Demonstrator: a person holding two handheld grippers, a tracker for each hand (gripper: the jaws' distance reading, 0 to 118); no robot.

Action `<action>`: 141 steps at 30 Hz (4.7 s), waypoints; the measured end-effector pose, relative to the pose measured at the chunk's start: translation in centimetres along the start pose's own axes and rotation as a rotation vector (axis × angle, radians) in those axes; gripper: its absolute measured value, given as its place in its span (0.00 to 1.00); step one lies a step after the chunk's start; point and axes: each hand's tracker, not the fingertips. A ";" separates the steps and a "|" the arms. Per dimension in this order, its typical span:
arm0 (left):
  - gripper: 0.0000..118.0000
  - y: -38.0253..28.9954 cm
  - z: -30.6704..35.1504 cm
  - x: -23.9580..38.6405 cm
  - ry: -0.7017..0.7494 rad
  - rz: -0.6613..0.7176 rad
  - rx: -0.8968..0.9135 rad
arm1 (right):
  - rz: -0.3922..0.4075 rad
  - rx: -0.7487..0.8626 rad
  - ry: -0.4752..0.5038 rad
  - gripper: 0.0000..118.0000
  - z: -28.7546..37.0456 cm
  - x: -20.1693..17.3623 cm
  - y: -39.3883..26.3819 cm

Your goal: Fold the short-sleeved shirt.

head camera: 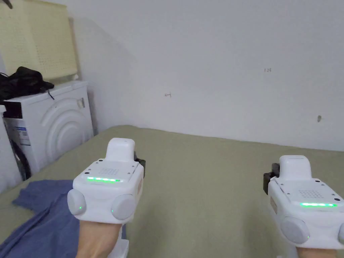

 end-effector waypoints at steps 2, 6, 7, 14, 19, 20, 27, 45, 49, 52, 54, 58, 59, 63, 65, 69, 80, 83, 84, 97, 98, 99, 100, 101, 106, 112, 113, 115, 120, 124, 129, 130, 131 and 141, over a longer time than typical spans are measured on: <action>0.00 -0.4 0.9 -4.0 0.085 0.011 -0.011 | -0.014 -0.005 0.101 0.00 -1.1 -3.9 0.3; 0.00 -1.5 3.8 -11.6 0.249 0.013 -0.044 | -0.034 -0.004 0.291 0.00 -2.5 -12.0 0.7; 0.00 -1.7 4.4 -13.2 0.280 0.021 -0.052 | -0.033 -0.003 0.330 0.00 -2.5 -13.8 0.8; 0.00 -3.8 8.1 -19.5 0.401 0.074 -0.094 | -0.034 -0.030 0.478 0.00 -1.8 -21.0 0.1; 0.00 -4.3 6.8 -20.2 0.404 0.082 -0.124 | -0.017 -0.053 0.499 0.00 -2.1 -22.3 -0.7; 0.00 -4.4 6.3 -20.3 0.396 0.090 -0.129 | -0.011 -0.060 0.499 0.00 -2.5 -22.4 -0.9; 0.00 -6.0 -3.6 -19.2 0.233 0.104 -0.285 | -0.009 -0.123 0.474 0.00 -4.3 -21.8 -3.6; 0.96 -19.2 -28.3 -18.4 0.014 0.197 -0.898 | 0.058 -0.328 0.459 0.00 -10.4 -21.7 -13.4; 0.96 -19.8 -29.0 -18.8 0.058 0.115 -0.890 | 0.056 -0.343 0.450 0.00 -10.6 -21.5 -13.7; 0.94 -20.8 -29.1 -17.7 0.069 0.097 -0.909 | 0.063 -0.340 0.444 0.00 -10.6 -21.2 -13.7; 0.87 -20.6 -29.1 -17.7 0.063 0.078 -0.896 | 0.056 -0.337 0.435 0.00 -10.8 -20.8 -13.4; 0.01 -19.3 -28.4 -17.1 0.087 0.055 -0.838 | 0.044 -0.334 0.417 0.00 -11.0 -20.1 -12.9; 0.01 -18.9 -27.9 -16.9 0.127 0.038 -0.827 | 0.035 -0.335 0.413 0.00 -10.8 -19.7 -12.6; 0.01 -15.7 -25.4 -16.0 0.105 0.089 -0.760 | 0.022 -0.326 0.380 0.00 -9.5 -17.1 -11.8; 0.01 -13.1 -23.6 -14.9 0.069 0.097 -0.732 | 0.023 -0.314 0.343 0.00 -8.7 -15.2 -11.1; 0.01 -7.1 -19.1 -10.2 -0.023 0.030 -0.638 | -0.023 -0.289 0.277 0.00 -6.6 -10.2 -9.6; 0.01 5.1 -11.9 11.1 -0.433 -0.081 -0.423 | -0.044 -0.225 -0.042 0.00 1.8 7.1 -7.0; 0.01 6.3 -10.6 18.4 -0.573 -0.097 -0.404 | -0.046 -0.214 -0.132 0.00 3.7 11.5 -6.7; 0.01 6.5 -10.2 21.0 -0.616 -0.113 -0.394 | -0.049 -0.214 -0.161 0.00 4.2 12.9 -6.7; 0.01 -7.4 -13.2 43.6 -0.885 -0.227 -0.665 | -0.121 -0.303 -0.356 0.00 5.7 23.8 -11.6; 0.01 -9.3 -13.9 44.0 -0.868 -0.242 -0.707 | -0.125 -0.317 -0.361 0.00 5.3 24.0 -12.1; 0.01 -10.8 -13.5 44.3 -0.848 -0.263 -0.731 | -0.128 -0.328 -0.361 0.00 4.9 24.1 -12.7; 0.01 -12.0 -13.7 44.3 -0.833 -0.273 -0.752 | -0.131 -0.342 -0.353 0.00 4.5 24.1 -13.1; 0.01 -13.1 -14.0 44.3 -0.830 -0.284 -0.765 | -0.130 -0.354 -0.348 0.00 4.1 24.0 -13.5; 0.01 -14.5 -14.0 43.7 -0.815 -0.279 -0.795 | -0.123 -0.371 -0.334 0.00 2.9 23.4 -14.5; 0.78 -12.5 -13.3 42.1 -0.860 -0.236 -0.748 | -0.114 -0.379 -0.318 0.00 2.6 22.5 -14.4; 1.00 -12.2 -12.8 41.6 -0.864 -0.238 -0.749 | -0.116 -0.379 -0.315 0.00 2.7 22.3 -14.2; 0.90 -11.4 -12.5 39.7 -0.822 -0.221 -0.638 | -0.115 -0.373 -0.307 0.00 2.8 21.9 -13.9; 0.23 -8.4 -8.8 31.4 -0.689 -0.159 -0.397 | -0.128 -0.341 -0.283 0.00 3.6 20.5 -12.9; 0.00 -7.5 -5.4 22.5 -0.577 -0.078 -0.290 | -0.129 -0.309 -0.260 0.00 4.7 18.8 -12.2; 0.00 -8.2 -1.3 13.7 -0.356 -0.063 -0.214 | -0.109 -0.261 -0.223 0.00 5.8 16.3 -12.0; 0.00 -8.5 -1.0 12.5 -0.342 -0.037 -0.212 | -0.098 -0.252 -0.217 0.00 6.0 15.8 -11.9; 0.00 -8.3 -0.3 11.4 -0.326 -0.023 -0.218 | -0.088 -0.241 -0.212 0.00 6.2 15.3 -11.9; 0.00 -9.4 -7.2 10.9 -0.388 0.040 -0.442 | -0.075 -0.251 -0.149 0.00 4.4 12.2 -12.1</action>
